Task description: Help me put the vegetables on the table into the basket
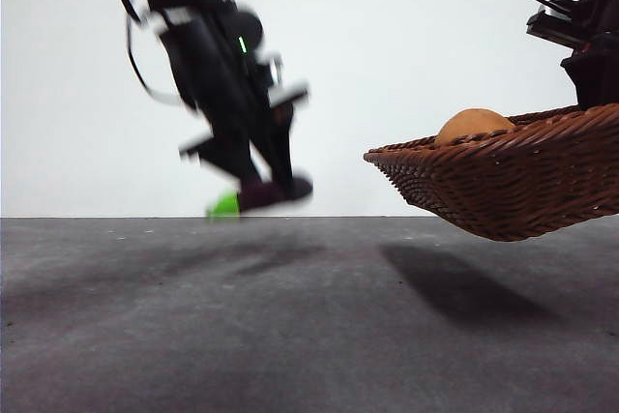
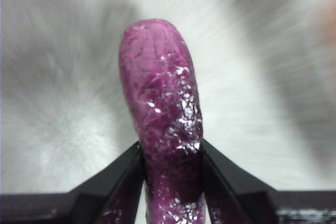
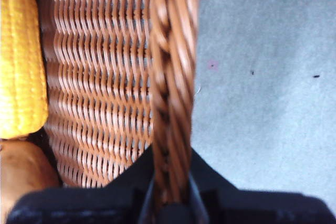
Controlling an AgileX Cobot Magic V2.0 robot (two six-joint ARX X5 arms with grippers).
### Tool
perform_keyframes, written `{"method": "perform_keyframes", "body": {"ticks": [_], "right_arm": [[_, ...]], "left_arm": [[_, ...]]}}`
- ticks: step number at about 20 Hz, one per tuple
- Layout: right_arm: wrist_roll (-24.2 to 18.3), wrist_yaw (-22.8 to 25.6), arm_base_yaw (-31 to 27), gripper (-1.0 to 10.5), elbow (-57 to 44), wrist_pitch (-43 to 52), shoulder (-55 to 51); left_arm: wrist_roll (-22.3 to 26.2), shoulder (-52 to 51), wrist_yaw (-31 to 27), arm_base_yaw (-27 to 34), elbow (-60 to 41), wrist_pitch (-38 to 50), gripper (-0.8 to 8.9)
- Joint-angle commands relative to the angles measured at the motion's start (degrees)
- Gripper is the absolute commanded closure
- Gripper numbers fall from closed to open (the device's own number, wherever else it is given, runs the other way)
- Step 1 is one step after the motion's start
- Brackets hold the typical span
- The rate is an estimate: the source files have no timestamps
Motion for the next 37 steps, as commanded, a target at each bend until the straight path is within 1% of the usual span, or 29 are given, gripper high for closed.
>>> {"method": "perform_keyframes", "body": {"ticks": [1,3,4,5,7,11,13,15,16,17,18,19,20,22,23,24,25,26,27,28,29,30,32,33,34,35,37], "right_arm": [[-0.3,-0.9,0.1,9.5,0.0,0.3,-0.2],[1.0,-1.1,0.9,9.5,0.0,0.8,-0.2],[1.2,-1.6,1.3,9.5,0.0,1.1,-0.2],[1.5,-2.1,2.1,9.5,0.0,1.5,-0.2],[2.4,-3.7,4.5,9.5,0.0,3.0,-0.2],[3.7,-4.1,9.6,9.5,0.0,5.2,-0.2],[3.8,-4.1,11.9,9.5,-0.1,5.4,-0.2],[3.9,-4.1,13.8,9.5,-0.2,5.9,-0.2],[4.0,-4.1,14.5,9.5,-0.2,6.0,-0.2],[4.0,-4.1,15.0,9.5,-0.2,6.1,-0.2],[4.0,-4.2,15.1,9.5,-0.2,6.1,-0.2],[4.0,-4.2,15.1,9.5,-0.2,6.1,-0.2],[4.0,-4.3,15.1,9.5,-0.2,6.0,-0.2],[3.9,-4.3,15.1,9.5,-0.2,6.0,-0.2],[3.9,-4.3,15.1,9.5,-0.2,6.0,-0.2],[4.0,-4.2,15.0,9.5,-0.2,6.2,-0.2],[4.7,-3.9,14.9,9.5,-0.2,6.6,-0.2],[5.6,-3.4,14.2,9.5,-0.2,7.5,-0.2],[6.1,-3.5,13.2,9.5,-0.2,8.4,-0.1],[6.7,-3.5,12.3,9.5,-0.2,9.6,-0.1],[6.9,-3.4,11.0,9.5,-0.2,11.1,-0.1],[7.4,-3.4,9.5,9.5,-0.2,12.8,-0.1],[7.7,-3.4,7.1,9.5,-0.1,15.6,0.3],[6.1,-3.5,5.8,9.5,0.1,16.1,1.3],[5.1,-3.5,4.6,9.5,0.6,15.8,2.6],[4.9,-4.0,3.8,9.5,1.4,15.5,4.2],[2.8,-5.8,2.1,9.5,4.0,13.7,8.3]], "left_arm": [[-0.5,-7.4,4.7,0.2,0.1,-1.1,8.26],[-0.7,-13.5,12.6,-0.7,0.1,-1.0,8.26],[-1.7,-15.7,16.3,-1.9,0.1,-0.7,8.26],[-2.1,-17.0,18.5,-3.3,0.1,-0.2,8.20],[-5.4,-17.0,18.7,-6.1,0.1,1.0,8.15],[-11.6,-12.0,17.9,-9.2,0.1,3.6,8.16],[-13.2,-9.9,17.8,-9.4,0.1,4.0,8.15],[-13.5,-8.6,17.8,-9.7,0.1,4.0,8.13],[-14.3,-8.2,17.9,-9.7,0.1,3.9,7.71],[-14.9,-8.2,18.1,-9.7,0.1,3.8,6.00],[-15.0,-8.2,18.0,-9.7,0.1,3.9,4.02],[-15.4,-8.2,18.0,-9.7,0.1,3.9,2.75],[-15.3,-8.2,18.1,-9.7,0.1,3.9,2.37],[-15.8,-8.2,18.3,-9.7,0.1,5.4,2.38],[-16.3,-8.3,19.8,-9.3,0.1,6.2,2.38],[-16.3,-9.0,23.3,-8.5,0.1,6.7,2.39],[-16.3,-10.1,25.2,-7.6,0.1,6.8,2.44],[-16.0,-12.1,25.6,-6.4,0.1,6.3,2.48],[-14.2,-14.6,25.5,-5.4,0.1,4.6,2.53],[-11.4,-17.4,25.5,-4.6,0.1,2.3,3.36],[-7.7,-20.7,25.5,-3.9,0.1,-1.0,5.61],[-3.2,-24.2,25.0,-3.5,0.1,-4.7,8.17],[1.4,-31.5,22.3,-3.1,0.1,-11.4,8.15],[2.9,-35.3,20.5,-3.1,0.1,-14.5,8.15],[4.3,-38.4,19.9,-3.2,0.1,-16.9,8.15],[4.8,-40.9,19.7,-3.4,0.1,-18.8,8.15],[5.4,-44.8,18.7,-4.2,0.1,-22.1,8.15]]}}
